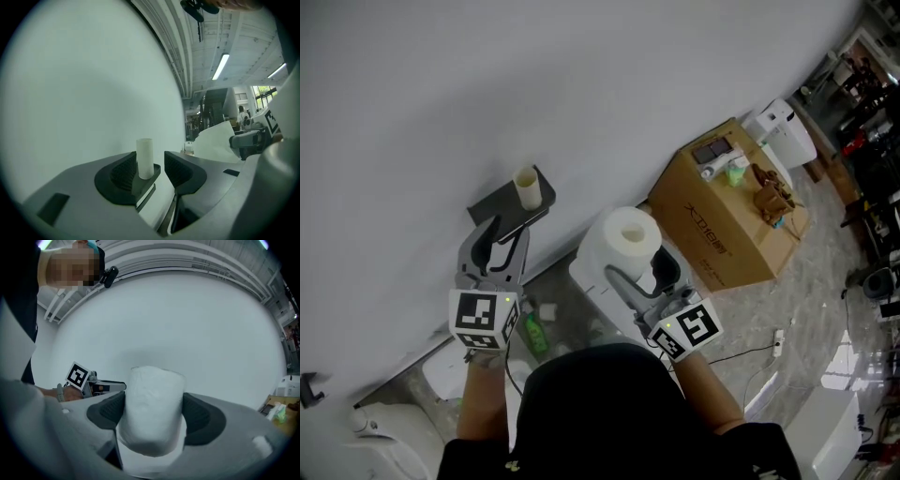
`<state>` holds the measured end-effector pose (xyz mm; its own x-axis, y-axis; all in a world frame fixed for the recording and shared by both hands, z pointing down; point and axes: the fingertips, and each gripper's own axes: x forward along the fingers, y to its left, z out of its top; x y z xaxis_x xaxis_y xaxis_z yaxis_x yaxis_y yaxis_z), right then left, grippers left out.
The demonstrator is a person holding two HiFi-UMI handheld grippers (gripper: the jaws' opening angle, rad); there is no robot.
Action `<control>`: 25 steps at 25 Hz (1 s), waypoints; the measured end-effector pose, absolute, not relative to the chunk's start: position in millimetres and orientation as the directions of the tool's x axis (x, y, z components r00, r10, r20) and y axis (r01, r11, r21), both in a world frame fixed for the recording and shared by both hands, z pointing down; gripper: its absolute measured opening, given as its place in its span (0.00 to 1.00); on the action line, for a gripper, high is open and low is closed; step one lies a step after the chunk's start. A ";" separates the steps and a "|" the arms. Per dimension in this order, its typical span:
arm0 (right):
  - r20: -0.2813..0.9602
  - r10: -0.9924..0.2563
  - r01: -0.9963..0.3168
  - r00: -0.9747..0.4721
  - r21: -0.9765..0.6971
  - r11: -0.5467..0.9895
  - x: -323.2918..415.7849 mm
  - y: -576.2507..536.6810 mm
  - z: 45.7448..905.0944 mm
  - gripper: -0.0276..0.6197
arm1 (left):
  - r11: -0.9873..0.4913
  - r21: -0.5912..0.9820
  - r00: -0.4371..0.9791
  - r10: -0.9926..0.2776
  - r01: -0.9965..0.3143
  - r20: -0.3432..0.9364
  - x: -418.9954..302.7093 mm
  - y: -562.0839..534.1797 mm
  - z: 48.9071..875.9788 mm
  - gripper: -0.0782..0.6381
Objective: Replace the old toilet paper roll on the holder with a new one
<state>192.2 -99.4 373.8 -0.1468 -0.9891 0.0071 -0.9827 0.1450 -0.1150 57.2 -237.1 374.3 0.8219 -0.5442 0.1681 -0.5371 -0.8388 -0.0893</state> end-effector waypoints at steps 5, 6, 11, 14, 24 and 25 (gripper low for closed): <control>0.014 -0.990 -0.983 -0.139 -0.127 0.136 208.3 -107.9 378.9 0.63 | -0.849 -0.114 0.811 -0.527 -0.516 0.255 82.1 -259.1 383.4 0.45; 0.015 -0.990 -0.982 -0.140 -0.128 0.136 210.0 -109.7 379.9 0.63 | -0.848 -0.118 0.805 -0.528 -0.516 0.270 85.2 -264.1 385.8 0.46; 0.023 -0.990 -0.981 -0.139 -0.140 0.134 218.5 -116.0 385.3 0.63 | -0.840 -0.128 0.782 -0.539 -0.528 0.311 97.0 -283.0 392.7 0.46; 0.027 -0.990 -0.980 -0.140 -0.147 0.135 221.6 -119.2 388.4 0.63 | -0.841 -0.148 0.773 -0.538 -0.521 0.337 104.4 -289.8 396.8 0.46; 0.030 -0.989 -0.979 -0.143 -0.150 0.137 222.2 -118.6 390.1 0.63 | -0.838 -0.141 0.763 -0.539 -0.527 0.355 110.8 -294.3 400.9 0.36; 0.031 -0.989 -0.979 -0.145 -0.151 0.139 222.6 -118.2 390.2 0.63 | -0.836 -0.142 0.763 -0.543 -0.530 0.350 110.4 -294.4 399.2 0.36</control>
<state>222.6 -118.2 390.2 -0.1449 -0.9890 0.0307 -0.9788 0.1387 -0.1509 110.4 -294.4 399.2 0.7631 -0.5433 0.3502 -0.5302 -0.8360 -0.1417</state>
